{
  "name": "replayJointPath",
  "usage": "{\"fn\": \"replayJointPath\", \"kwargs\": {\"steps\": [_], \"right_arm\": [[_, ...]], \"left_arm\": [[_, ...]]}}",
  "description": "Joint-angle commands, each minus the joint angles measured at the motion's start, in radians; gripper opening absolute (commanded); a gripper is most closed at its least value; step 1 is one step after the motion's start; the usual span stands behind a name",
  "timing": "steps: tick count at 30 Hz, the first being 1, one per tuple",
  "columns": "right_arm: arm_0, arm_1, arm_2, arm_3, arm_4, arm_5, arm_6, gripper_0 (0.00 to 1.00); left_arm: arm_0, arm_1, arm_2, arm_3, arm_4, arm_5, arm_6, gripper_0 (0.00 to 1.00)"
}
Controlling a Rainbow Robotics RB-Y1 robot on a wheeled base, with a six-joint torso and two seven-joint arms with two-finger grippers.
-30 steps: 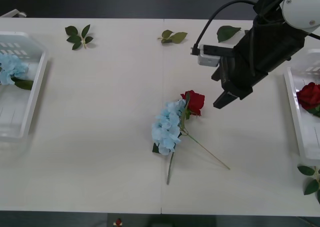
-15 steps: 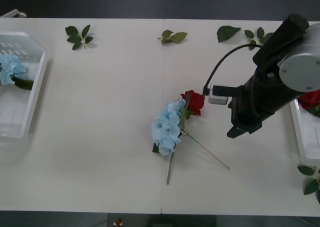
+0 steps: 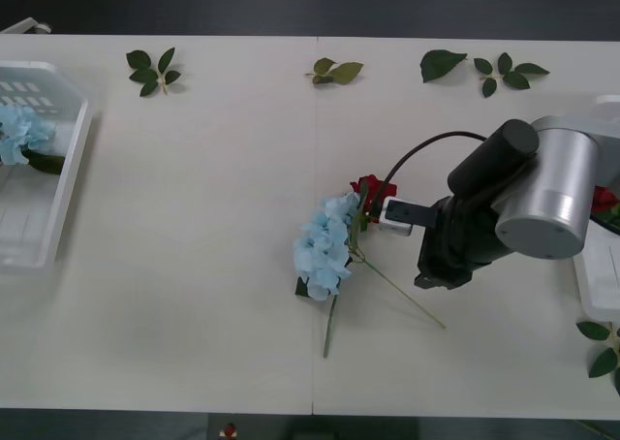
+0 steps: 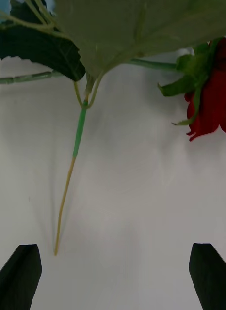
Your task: Put the red flowers into the right box and the blue flowers into the left box
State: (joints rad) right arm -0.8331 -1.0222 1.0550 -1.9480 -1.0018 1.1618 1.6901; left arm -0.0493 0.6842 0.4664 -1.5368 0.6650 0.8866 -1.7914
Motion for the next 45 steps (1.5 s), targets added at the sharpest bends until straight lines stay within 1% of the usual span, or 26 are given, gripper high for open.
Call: {"fn": "replayJointPath", "kwargs": {"steps": [1, 3, 4, 6, 8, 9, 10, 11, 12, 13, 14, 16, 18, 20, 21, 23, 27, 28, 31, 35, 39, 40, 42, 45], "right_arm": [[0.028, 0.083, -0.004, -0.005, 0.1, 0.016, -0.096, 0.89], [0.04, 0.119, -0.004, 0.011, 0.138, 0.024, -0.099, 0.89], [0.046, 0.137, -0.004, 0.021, 0.154, 0.027, -0.101, 0.89], [0.052, 0.165, -0.004, 0.041, 0.169, 0.032, -0.102, 0.88], [0.057, 0.198, -0.004, 0.069, 0.187, 0.036, -0.104, 0.89], [0.058, 0.218, -0.004, 0.086, 0.196, 0.038, -0.104, 0.89], [0.058, 0.226, -0.004, 0.096, 0.203, 0.038, -0.104, 0.89], [0.06, 0.249, -0.004, 0.121, 0.212, 0.036, -0.106, 0.89], [0.06, 0.26, -0.004, 0.136, 0.218, 0.036, -0.106, 0.89], [0.06, 0.267, -0.004, 0.147, 0.223, 0.036, -0.106, 0.89], [0.06, 0.284, -0.004, 0.164, 0.232, 0.03, -0.106, 0.88], [0.06, 0.3, -0.004, 0.187, 0.242, 0.027, -0.106, 0.88], [0.061, 0.312, -0.004, 0.216, 0.249, 0.01, -0.101, 0.85], [0.063, 0.317, -0.004, 0.23, 0.249, 0.004, -0.099, 0.8], [0.063, 0.32, -0.004, 0.236, 0.249, 0.004, -0.099, 0.76], [0.066, 0.32, -0.004, 0.239, 0.25, 0.003, -0.096, 0.57], [0.072, 0.317, -0.004, 0.239, 0.253, -0.002, -0.101, 0.26], [0.072, 0.315, -0.004, 0.239, 0.255, -0.002, -0.099, 0.14], [0.072, 0.312, -0.004, 0.239, 0.255, -0.004, -0.101, 0.0], [0.08, 0.31, -0.004, 0.239, 0.258, -0.017, -0.099, 0.0], [0.083, 0.3, -0.004, 0.238, 0.253, -0.034, -0.096, 0.0], [0.081, 0.286, -0.006, 0.224, 0.246, -0.044, -0.102, 0.0], [0.077, 0.255, -0.021, 0.195, 0.212, -0.057, -0.104, 0.0], [0.075, 0.194, -0.089, 0.136, 0.095, -0.068, -0.095, 0.0]], "left_arm": [[0.02, -0.015, 0.002, -0.032, -0.021, -0.011, -0.01, 0.0], [0.019, -0.017, 0.0, -0.032, -0.024, -0.009, -0.008, 0.01], [0.019, -0.017, -0.003, -0.034, -0.024, -0.009, -0.008, 0.03], [0.019, -0.017, -0.005, -0.032, -0.021, -0.009, -0.008, 0.18], [0.019, -0.015, -0.005, -0.034, -0.013, -0.009, -0.01, 0.34], [0.019, -0.017, -0.005, -0.034, -0.013, -0.009, -0.01, 0.4], [0.02, -0.015, -0.005, -0.034, -0.01, -0.009, -0.01, 0.43], [0.019, -0.015, -0.005, -0.036, -0.005, -0.009, -0.011, 0.52], [0.019, -0.015, -0.005, -0.039, -0.001, -0.008, -0.011, 0.57], [0.019, -0.015, -0.003, -0.042, 0.001, -0.002, -0.013, 0.59], [0.019, -0.014, 0.003, -0.052, 0.012, 0.025, -0.011, 0.64], [0.02, -0.014, 0.025, -0.082, 0.041, 0.083, -0.013, 0.69], [0.019, -0.005, 0.064, -0.128, 0.097, 0.178, -0.013, 0.75], [0.019, 0.009, 0.092, -0.163, 0.143, 0.253, -0.013, 0.76], [0.017, 0.017, 0.103, -0.178, 0.168, 0.288, -0.011, 0.77], [0.008, 0.038, 0.126, -0.215, 0.226, 0.377, -0.008, 0.77], [-0.021, 0.071, 0.147, -0.259, 0.311, 0.48, 0.0, 0.78], [-0.037, 0.08, 0.149, -0.27, 0.347, 0.506, 0.003, 0.78], [-0.07, 0.097, 0.129, -0.279, 0.406, 0.523, 0.01, 0.78], [-0.115, 0.101, 0.074, -0.279, 0.473, 0.502, 0.018, 0.79], [-0.165, 0.101, -0.026, -0.279, 0.47, 0.448, 0.027, 0.89], [-0.181, 0.098, -0.075, -0.279, 0.456, 0.414, 0.032, 0.92], [-0.184, 0.087, -0.124, -0.279, 0.432, 0.362, 0.035, 0.93], [-0.184, 0.051, -0.187, -0.279, 0.387, 0.305, 0.038, 0.94]]}}
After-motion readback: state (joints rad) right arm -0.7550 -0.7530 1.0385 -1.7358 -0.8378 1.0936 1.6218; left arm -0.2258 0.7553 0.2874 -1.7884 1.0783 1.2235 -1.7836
